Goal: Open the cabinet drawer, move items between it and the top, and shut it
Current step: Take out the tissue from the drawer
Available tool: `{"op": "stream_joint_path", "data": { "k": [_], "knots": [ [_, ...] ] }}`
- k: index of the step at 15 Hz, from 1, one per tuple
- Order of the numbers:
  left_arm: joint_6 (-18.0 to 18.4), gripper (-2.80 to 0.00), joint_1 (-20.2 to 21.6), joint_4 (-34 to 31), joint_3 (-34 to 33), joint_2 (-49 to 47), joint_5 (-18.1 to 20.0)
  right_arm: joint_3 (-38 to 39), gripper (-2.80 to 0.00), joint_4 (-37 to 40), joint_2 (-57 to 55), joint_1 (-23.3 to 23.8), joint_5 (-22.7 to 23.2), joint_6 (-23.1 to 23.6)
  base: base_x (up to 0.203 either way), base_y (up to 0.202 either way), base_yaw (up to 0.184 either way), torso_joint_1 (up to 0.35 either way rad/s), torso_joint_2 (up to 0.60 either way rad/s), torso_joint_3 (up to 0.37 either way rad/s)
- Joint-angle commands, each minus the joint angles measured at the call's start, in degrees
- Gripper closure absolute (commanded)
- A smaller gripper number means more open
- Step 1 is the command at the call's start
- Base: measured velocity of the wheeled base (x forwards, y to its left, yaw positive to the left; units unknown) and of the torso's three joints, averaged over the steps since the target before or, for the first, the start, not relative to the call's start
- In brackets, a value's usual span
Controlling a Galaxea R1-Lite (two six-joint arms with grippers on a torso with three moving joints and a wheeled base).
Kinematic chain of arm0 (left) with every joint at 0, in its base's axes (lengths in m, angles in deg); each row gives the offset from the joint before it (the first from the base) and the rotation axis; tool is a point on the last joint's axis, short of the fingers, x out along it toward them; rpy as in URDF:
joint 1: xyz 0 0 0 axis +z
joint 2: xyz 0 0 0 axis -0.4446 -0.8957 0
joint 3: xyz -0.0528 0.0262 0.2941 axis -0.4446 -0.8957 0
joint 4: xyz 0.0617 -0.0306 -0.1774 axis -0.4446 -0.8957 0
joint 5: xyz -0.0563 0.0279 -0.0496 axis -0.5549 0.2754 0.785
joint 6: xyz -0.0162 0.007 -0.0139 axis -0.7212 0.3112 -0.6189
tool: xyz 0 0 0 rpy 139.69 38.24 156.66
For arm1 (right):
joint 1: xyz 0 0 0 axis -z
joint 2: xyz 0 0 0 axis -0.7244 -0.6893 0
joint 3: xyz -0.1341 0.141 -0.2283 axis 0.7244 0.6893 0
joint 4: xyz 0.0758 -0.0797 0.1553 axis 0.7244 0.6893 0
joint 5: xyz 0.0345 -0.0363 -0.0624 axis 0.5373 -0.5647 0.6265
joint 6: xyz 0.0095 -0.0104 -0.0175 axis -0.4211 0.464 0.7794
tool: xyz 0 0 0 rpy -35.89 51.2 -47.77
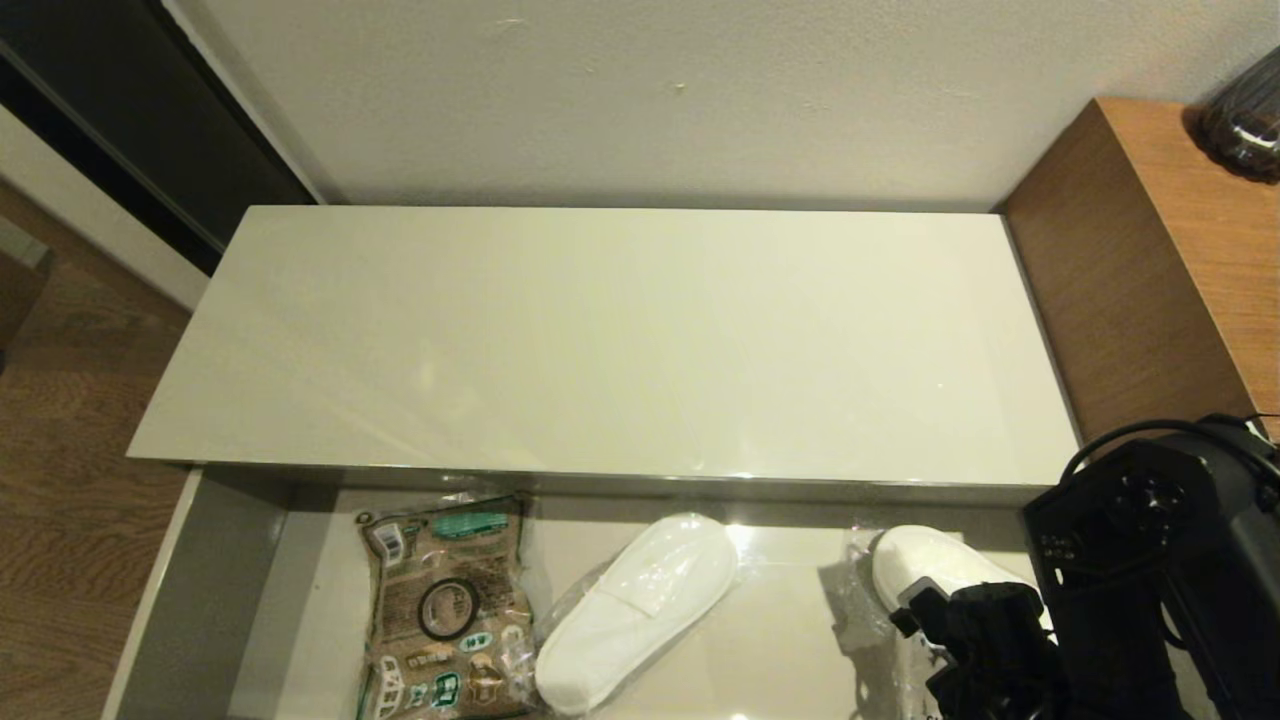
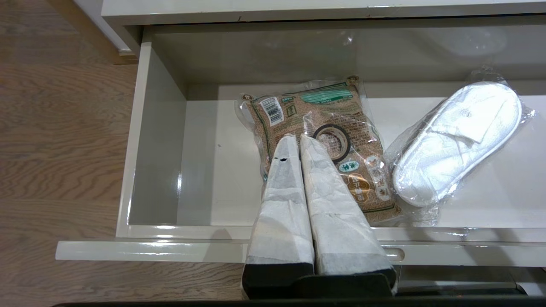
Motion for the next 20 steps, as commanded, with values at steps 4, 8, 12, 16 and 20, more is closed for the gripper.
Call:
{"op": "stream_joint_path", "data": {
  "k": [4,8,12,16,20],
  "knots": [
    [0.0,0.0,0.0,0.0,0.0,-0.1,0.0,0.6,0.0,5.6,12.8,0.2,0.1,1.5,0.0,0.0,0.0,0.0,0.0,0.0],
    [0.0,0.0,0.0,0.0,0.0,-0.1,0.0,-2.9,0.0,24.8,25.1,0.3,0.7,1.3,0.0,0.0,0.0,0.0,0.0,0.0],
    [0.0,0.0,0.0,0.0,0.0,-0.1,0.0,-9.0,0.0,42.2,31.6,0.4,0.9,-2.4,0.0,0.0,0.0,0.0,0.0,0.0],
    [0.0,0.0,0.0,0.0,0.0,-0.1,0.0,-18.7,-2.8,50.1,29.2,1.2,0.9,-5.4,0.0,0.0,0.0,0.0,0.0,0.0],
    [0.0,0.0,0.0,0.0,0.0,-0.1,0.0,-20.8,-2.8,52.4,27.4,1.4,0.8,-5.7,0.0,0.0,0.0,0.0,0.0,0.0]
  ]
}}
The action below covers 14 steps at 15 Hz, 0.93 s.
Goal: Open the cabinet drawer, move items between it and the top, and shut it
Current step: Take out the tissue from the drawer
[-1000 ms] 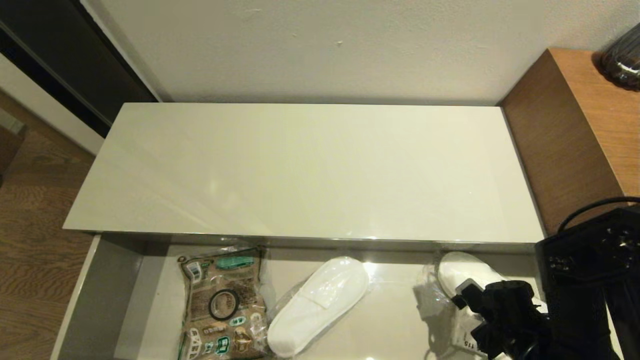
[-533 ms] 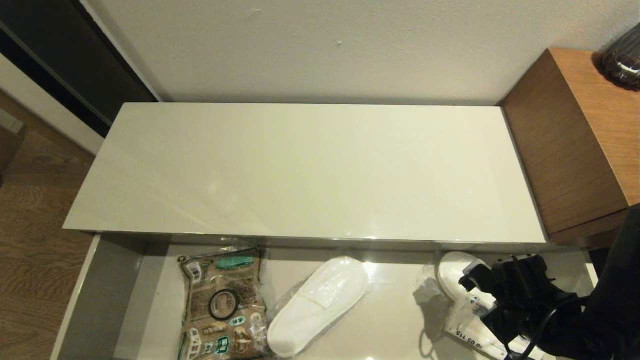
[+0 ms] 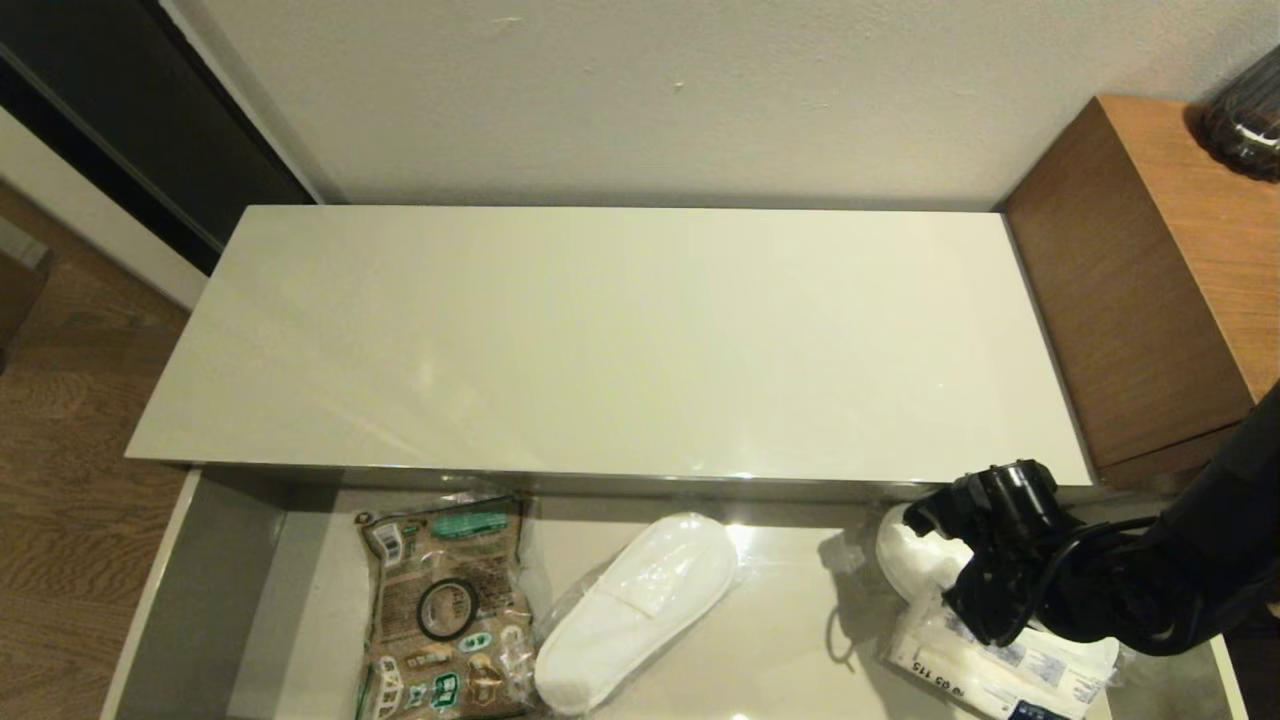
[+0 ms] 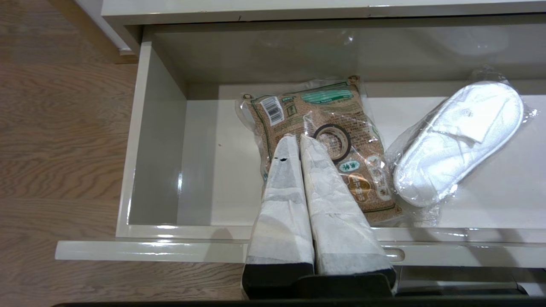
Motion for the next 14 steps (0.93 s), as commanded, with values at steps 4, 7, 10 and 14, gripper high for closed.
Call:
{"op": "stream_joint_path", "data": {
  "k": [4,7,10,14],
  "knots": [
    [0.0,0.0,0.0,0.0,0.0,-0.1,0.0,0.0,-2.8,-0.9,-2.8,0.6,-0.3,-0.2,0.0,0.0,0.0,0.0,0.0,0.0],
    [0.0,0.0,0.0,0.0,0.0,-0.1,0.0,4.1,-2.8,-1.5,-1.1,0.0,-0.5,-1.3,0.0,0.0,0.0,0.0,0.0,0.0],
    [0.0,0.0,0.0,0.0,0.1,-0.1,0.0,9.5,-2.8,-5.6,0.0,-1.0,-0.9,-3.1,0.0,0.0,0.0,0.0,0.0,0.0],
    [0.0,0.0,0.0,0.0,0.0,-0.1,0.0,14.0,-2.8,-8.7,-1.3,-3.5,-0.9,-5.1,0.0,0.0,0.0,0.0,0.0,0.0]
  ]
}}
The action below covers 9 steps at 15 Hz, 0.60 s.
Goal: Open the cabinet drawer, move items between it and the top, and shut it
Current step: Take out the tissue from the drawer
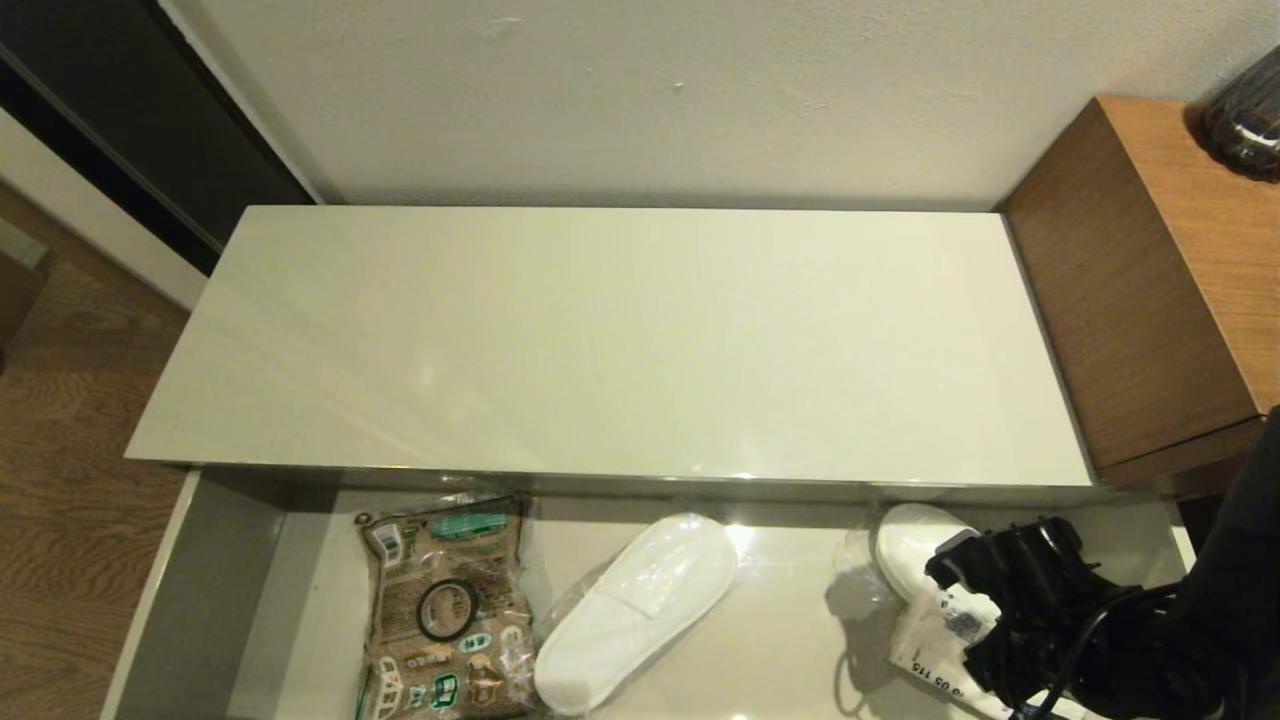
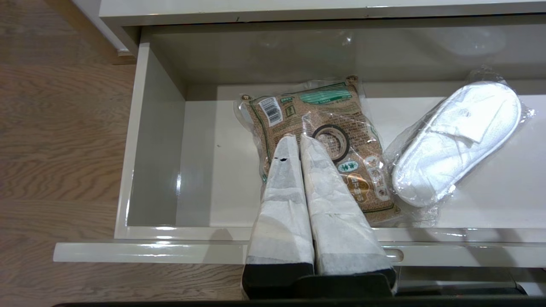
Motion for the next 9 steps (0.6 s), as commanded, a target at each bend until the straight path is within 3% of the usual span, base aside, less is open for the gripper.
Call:
{"op": "stream_joint_path", "data": {
  "k": [1,4,7,9],
  "knots": [
    [0.0,0.0,0.0,0.0,0.0,-0.1,0.0,0.9,-2.8,-0.2,-2.0,-1.6,-0.1,-1.7,0.0,0.0,0.0,0.0,0.0,0.0],
    [0.0,0.0,0.0,0.0,0.0,-0.1,0.0,-0.2,-2.8,-4.2,-10.3,-2.0,0.1,-3.2,0.0,0.0,0.0,0.0,0.0,0.0],
    [0.0,0.0,0.0,0.0,0.1,-0.1,0.0,0.3,-2.8,-15.4,-17.5,-2.1,0.0,-2.8,0.0,0.0,0.0,0.0,0.0,0.0],
    [0.0,0.0,0.0,0.0,0.1,-0.1,0.0,-0.2,-2.8,-17.0,-18.7,-2.3,0.0,-2.6,0.0,0.0,0.0,0.0,0.0,0.0]
  ]
}}
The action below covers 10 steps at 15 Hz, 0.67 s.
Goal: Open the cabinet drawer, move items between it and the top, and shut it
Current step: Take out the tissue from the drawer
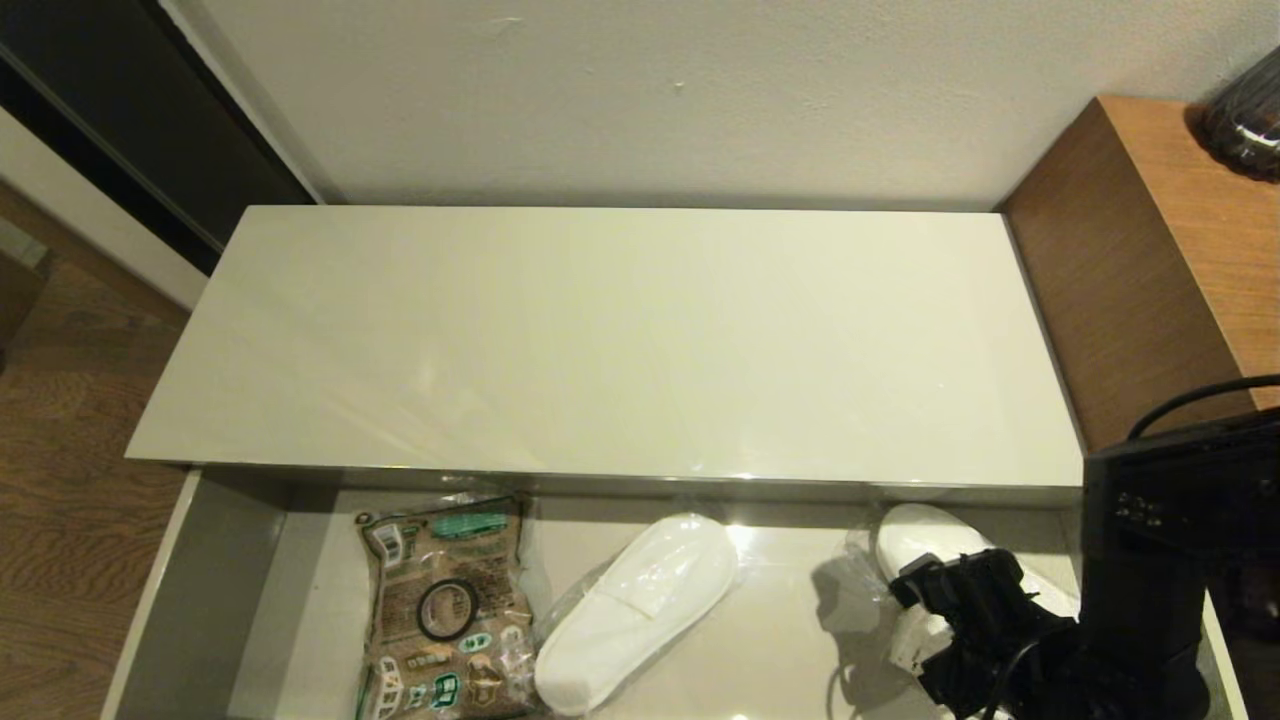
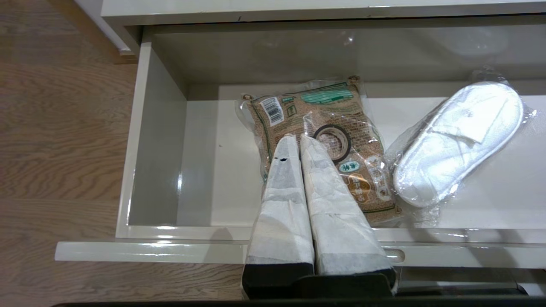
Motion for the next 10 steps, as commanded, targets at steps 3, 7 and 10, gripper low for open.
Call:
{"op": "stream_joint_path", "data": {
  "k": [3,7,10],
  "knots": [
    [0.0,0.0,0.0,0.0,0.0,-0.1,0.0,-1.8,-2.8,-1.4,-3.5,-0.1,-0.2,1.3,0.0,0.0,0.0,0.0,0.0,0.0],
    [0.0,0.0,0.0,0.0,0.0,-0.1,0.0,-1.5,0.0,-1.3,-3.0,-0.2,-0.1,1.6,0.0,0.0,0.0,0.0,0.0,0.0],
    [0.0,0.0,0.0,0.0,0.0,-0.1,0.0,-2.0,0.0,-1.4,-3.3,-0.1,-0.1,1.8,0.0,0.0,0.0,0.0,0.0,0.0]
  ]
}}
